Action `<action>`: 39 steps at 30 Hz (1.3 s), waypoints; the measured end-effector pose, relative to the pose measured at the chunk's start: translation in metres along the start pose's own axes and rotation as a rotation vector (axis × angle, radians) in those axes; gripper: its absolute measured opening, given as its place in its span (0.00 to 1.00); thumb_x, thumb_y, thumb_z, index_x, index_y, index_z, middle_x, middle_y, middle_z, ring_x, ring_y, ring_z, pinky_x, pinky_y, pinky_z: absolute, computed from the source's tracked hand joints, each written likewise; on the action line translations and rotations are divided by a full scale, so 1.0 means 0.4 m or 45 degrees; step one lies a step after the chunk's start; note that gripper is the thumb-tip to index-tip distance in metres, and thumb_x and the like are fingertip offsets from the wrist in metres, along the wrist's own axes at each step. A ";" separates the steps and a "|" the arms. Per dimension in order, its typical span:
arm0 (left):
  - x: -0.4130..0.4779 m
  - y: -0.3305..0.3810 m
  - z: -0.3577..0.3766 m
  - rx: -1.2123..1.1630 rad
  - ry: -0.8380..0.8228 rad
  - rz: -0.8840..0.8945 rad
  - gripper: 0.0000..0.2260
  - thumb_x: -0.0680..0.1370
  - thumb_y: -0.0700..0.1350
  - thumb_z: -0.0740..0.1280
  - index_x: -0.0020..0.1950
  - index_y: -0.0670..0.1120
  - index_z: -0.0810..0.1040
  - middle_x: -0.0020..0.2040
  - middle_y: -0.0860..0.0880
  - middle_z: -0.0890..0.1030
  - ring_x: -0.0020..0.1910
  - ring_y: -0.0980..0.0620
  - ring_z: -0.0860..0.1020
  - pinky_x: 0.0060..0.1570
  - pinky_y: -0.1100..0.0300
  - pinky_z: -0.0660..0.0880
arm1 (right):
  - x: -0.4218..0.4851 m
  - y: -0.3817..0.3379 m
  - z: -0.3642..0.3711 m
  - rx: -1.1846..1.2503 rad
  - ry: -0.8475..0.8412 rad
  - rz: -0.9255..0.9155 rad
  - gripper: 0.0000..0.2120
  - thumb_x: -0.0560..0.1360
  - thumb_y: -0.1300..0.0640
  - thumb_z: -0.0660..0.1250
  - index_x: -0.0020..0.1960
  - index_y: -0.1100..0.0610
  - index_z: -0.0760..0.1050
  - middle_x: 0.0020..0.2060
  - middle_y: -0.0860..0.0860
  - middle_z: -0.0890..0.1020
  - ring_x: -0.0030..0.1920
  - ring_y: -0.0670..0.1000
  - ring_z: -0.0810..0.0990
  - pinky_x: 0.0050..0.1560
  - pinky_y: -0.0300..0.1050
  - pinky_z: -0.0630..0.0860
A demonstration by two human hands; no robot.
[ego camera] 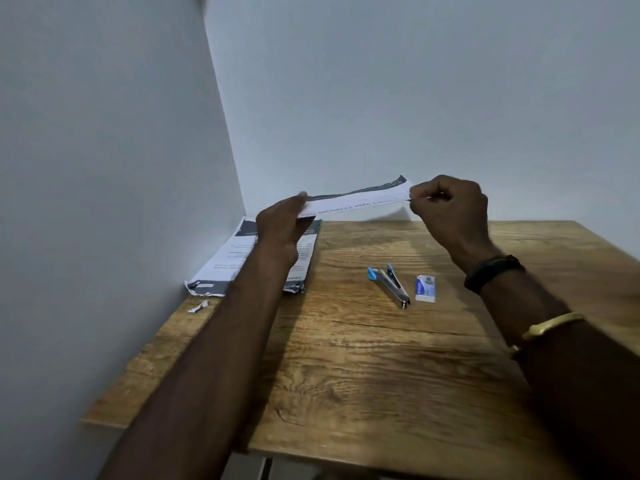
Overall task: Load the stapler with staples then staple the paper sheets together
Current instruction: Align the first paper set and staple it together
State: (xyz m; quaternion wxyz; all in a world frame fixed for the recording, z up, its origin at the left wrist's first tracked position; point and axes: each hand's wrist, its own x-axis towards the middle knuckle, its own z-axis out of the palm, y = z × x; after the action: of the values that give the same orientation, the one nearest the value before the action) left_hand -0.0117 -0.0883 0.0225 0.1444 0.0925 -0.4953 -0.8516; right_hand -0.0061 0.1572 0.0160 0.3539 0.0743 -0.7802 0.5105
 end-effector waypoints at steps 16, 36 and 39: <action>0.052 -0.149 0.036 0.308 0.085 -0.045 0.21 0.69 0.25 0.72 0.58 0.43 0.85 0.51 0.43 0.86 0.55 0.41 0.85 0.60 0.46 0.82 | -0.081 -0.026 0.018 -0.952 -0.868 0.367 0.30 0.58 0.27 0.72 0.40 0.54 0.77 0.38 0.49 0.83 0.46 0.54 0.82 0.53 0.50 0.76; 0.046 -0.194 0.038 0.585 0.052 0.223 0.22 0.72 0.30 0.69 0.60 0.49 0.86 0.66 0.48 0.82 0.62 0.46 0.80 0.64 0.48 0.80 | -0.069 -0.007 0.025 -0.052 -0.510 0.246 0.16 0.65 0.55 0.84 0.51 0.52 0.86 0.42 0.45 0.84 0.43 0.44 0.82 0.42 0.39 0.75; 0.037 -0.202 0.045 0.612 0.022 0.314 0.22 0.71 0.29 0.68 0.56 0.51 0.87 0.61 0.50 0.85 0.61 0.48 0.82 0.66 0.49 0.79 | -0.062 0.001 0.038 0.056 -0.492 0.303 0.16 0.62 0.58 0.85 0.49 0.52 0.87 0.45 0.47 0.87 0.47 0.47 0.86 0.48 0.45 0.83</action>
State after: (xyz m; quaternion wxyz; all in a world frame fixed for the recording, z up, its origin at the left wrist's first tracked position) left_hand -0.0433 -0.0408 -0.0391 0.2254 0.0703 -0.6894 -0.6848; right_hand 0.0048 0.1382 -0.0033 0.1334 0.0859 -0.8253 0.5419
